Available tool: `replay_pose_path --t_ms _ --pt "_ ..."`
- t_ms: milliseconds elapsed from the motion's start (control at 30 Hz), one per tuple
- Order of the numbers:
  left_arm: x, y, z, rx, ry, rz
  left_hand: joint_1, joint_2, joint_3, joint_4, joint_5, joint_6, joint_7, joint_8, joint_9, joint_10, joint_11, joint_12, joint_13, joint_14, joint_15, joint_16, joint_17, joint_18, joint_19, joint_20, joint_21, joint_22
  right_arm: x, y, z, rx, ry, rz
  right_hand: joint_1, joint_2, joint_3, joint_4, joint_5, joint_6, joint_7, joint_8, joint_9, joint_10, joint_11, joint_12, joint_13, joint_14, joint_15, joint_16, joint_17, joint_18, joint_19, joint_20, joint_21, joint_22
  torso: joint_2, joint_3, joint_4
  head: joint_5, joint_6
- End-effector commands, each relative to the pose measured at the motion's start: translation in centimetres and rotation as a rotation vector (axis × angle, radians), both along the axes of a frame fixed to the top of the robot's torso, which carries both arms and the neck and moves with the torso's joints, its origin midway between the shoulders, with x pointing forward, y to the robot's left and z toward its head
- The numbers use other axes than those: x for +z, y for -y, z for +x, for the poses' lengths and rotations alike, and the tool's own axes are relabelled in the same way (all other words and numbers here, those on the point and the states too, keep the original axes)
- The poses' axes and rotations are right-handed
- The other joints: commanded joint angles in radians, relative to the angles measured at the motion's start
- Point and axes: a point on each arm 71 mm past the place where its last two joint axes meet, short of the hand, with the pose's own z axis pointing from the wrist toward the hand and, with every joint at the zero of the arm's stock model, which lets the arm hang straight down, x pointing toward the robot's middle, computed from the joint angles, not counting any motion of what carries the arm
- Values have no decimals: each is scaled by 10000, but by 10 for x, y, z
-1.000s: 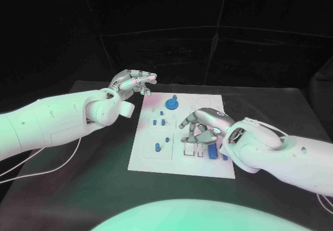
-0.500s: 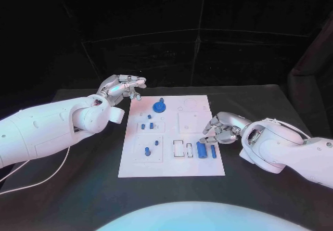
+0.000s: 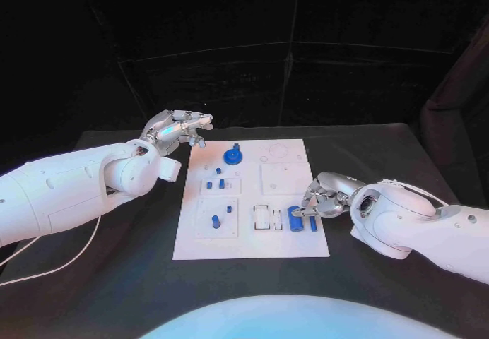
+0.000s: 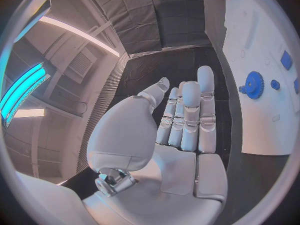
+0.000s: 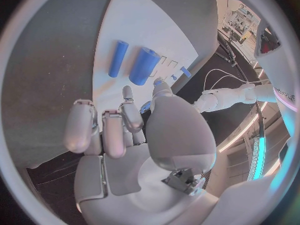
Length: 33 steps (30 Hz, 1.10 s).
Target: Assemble the parts on the task board
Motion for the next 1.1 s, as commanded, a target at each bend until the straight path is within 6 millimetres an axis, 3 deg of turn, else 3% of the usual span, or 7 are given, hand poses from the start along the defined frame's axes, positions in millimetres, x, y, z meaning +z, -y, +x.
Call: replay_pose_path --t_ms 33,333,800,1100 --pt "1 1 0 -105 53 -114 64 25 -66 3 -16 -37 26 -15 -5 -46 -4 37 15 -73 17 -58 -14 67 14 60 -39 -16 -3 -1 -1 66 18 -775 -99 -33 -81 -6 80 83 -20 110 53 58 -25 39 32 513 -79 69 21 -130 65 -26 38 19 4 -1 -13 12 -26" --pt "1 0 0 -110 39 -112 64 25 -66 3 -16 -37 26 -15 -5 -46 -4 37 15 -73 17 -58 -14 67 14 60 -39 -16 -12 -9 -2 189 -170 -1011 -41 25 -149 -21 396 107 -67 287 197 80 -67 53 116 520 -115 94 81 -138 72 -53 65 69 6 -7 -2 60 -48" --pt "0 0 -1 -126 7 -109 64 25 -66 3 -16 -37 26 -15 -5 -46 -4 37 15 -73 17 -58 -14 67 14 60 -39 -16 -21 -17 -2 208 -261 -1273 653 428 -114 -132 1523 9 -89 551 480 111 -94 22 258 531 -137 132 182 -148 73 -74 104 143 -2 -11 4 85 -80" --pt "0 -1 -1 -127 -8 -106 50 32 -87 15 -16 -42 27 -12 -5 -56 -2 45 16 -85 21 -62 -35 66 16 64 -52 -27 -13 -16 -6 -420 245 -306 675 662 -165 -57 1946 115 -142 671 598 189 -140 36 347 545 -169 167 275 -154 86 -97 129 193 -4 -2 -27 129 -40"
